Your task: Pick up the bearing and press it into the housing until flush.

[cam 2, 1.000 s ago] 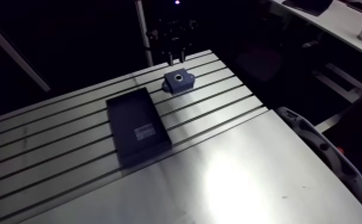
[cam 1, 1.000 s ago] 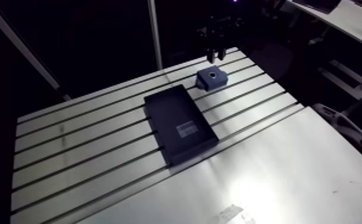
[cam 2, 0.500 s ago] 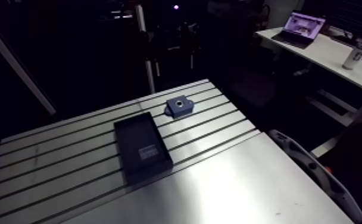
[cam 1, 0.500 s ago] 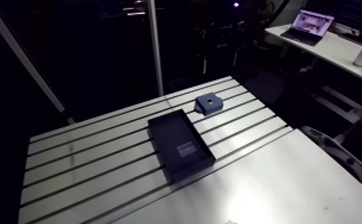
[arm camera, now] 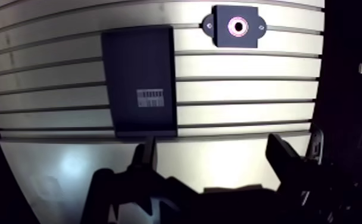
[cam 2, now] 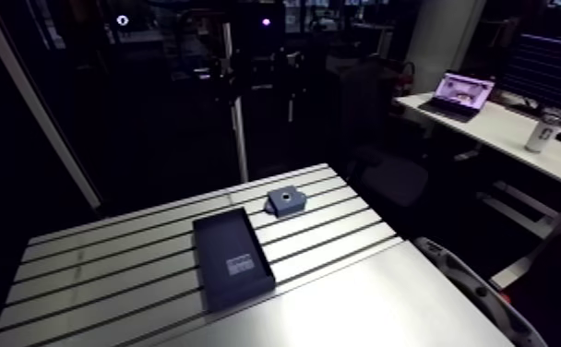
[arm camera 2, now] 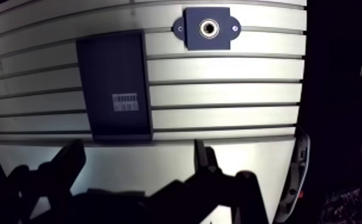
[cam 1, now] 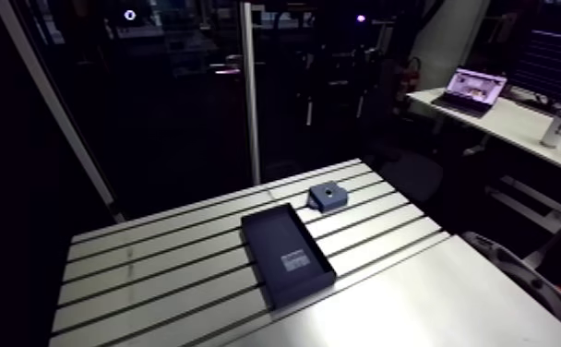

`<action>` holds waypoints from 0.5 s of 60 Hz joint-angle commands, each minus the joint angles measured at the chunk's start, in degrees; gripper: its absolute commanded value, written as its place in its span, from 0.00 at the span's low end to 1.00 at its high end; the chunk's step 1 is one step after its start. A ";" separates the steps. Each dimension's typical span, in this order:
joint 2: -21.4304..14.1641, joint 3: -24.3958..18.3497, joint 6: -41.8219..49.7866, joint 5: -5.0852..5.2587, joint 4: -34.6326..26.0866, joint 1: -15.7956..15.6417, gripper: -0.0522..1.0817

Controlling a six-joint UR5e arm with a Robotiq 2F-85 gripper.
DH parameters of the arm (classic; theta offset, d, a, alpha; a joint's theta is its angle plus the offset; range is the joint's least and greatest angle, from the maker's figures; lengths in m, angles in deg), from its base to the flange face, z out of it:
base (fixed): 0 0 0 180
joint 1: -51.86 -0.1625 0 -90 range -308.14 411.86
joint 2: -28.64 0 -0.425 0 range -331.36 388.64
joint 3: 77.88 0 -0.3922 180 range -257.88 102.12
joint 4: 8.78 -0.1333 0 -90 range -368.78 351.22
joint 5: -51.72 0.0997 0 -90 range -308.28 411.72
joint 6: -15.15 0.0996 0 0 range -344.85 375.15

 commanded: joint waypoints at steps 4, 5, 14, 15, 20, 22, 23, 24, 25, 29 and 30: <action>-5.66 0.45 9.48 0.07 -2.00 -11.17 0.05; -5.66 0.45 9.48 0.07 -2.00 -11.17 0.05; -5.65 0.02 11.25 -0.97 -2.56 -11.94 0.05; -5.65 -0.07 11.27 -0.97 -2.83 -11.94 0.05; -5.64 -0.01 11.59 -1.04 -3.68 -11.94 0.05; -5.58 0.16 11.95 -1.37 -4.16 -12.32 0.05; -5.58 0.16 11.95 -1.37 -4.16 -12.32 0.05; -5.56 0.32 11.98 -1.63 -4.27 -12.89 0.05; -5.56 0.32 11.98 -1.63 -4.27 -12.89 0.05; -5.48 0.60 11.98 -2.68 -5.09 -13.34 0.05; -5.48 0.60 11.98 -2.68 -5.09 -13.34 0.05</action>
